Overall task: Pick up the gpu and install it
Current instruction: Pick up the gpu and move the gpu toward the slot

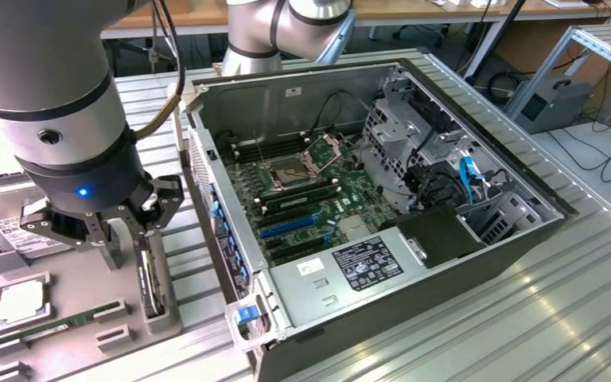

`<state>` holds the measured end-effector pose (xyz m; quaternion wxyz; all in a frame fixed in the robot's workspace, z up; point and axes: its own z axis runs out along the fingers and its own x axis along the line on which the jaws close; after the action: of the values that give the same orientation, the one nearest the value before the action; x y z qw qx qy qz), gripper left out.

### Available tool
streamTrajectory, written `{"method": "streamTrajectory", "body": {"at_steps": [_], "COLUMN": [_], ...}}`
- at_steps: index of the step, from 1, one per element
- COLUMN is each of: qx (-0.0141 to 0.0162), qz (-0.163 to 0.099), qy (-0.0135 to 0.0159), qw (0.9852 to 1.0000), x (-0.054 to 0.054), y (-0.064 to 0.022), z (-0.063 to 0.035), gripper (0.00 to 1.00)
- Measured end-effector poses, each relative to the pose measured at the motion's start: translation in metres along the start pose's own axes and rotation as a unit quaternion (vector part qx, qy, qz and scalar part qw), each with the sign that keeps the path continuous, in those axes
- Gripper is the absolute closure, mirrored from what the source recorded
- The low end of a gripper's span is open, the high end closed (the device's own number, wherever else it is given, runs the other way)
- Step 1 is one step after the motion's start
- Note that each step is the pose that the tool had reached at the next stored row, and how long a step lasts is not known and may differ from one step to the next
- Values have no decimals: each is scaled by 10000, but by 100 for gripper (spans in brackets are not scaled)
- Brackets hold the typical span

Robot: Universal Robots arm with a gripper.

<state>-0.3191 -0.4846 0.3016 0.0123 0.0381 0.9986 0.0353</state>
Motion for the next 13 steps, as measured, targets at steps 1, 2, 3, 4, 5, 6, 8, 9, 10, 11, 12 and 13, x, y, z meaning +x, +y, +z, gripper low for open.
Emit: {"method": "streamTrajectory", "body": {"at_steps": [1, 2, 3, 4, 5, 6, 8, 9, 10, 11, 12, 13], "qx": [0, 0, 0, 0, 1, 2, 0, 0, 0, -1, -1, -1], "qz": [0, 0, 0, 0, 0, 0, 0, 0, 0, 0, -1, 0], "qy": [0, 0, 0, 0, 1, 2, 1, 1, 1, 0, 0, 0], "qw": [10000, 10000, 10000, 10000, 10000, 10000, 10000, 10000, 10000, 10000, 10000, 10000], "x": [1, 1, 2, 2, 3, 3, 3, 3, 3, 1, -7, -13], "y": [-2, -4, -6, -8, -8, -8, -8, -8, -8, -8, -8, -8], "z": [29, 50, 83, 103, 109, 110, 113, 115, 116, 120, 123, 123], "gripper": [64, 64, 64, 64, 64, 64, 64, 64, 64, 64, 64, 64]}}
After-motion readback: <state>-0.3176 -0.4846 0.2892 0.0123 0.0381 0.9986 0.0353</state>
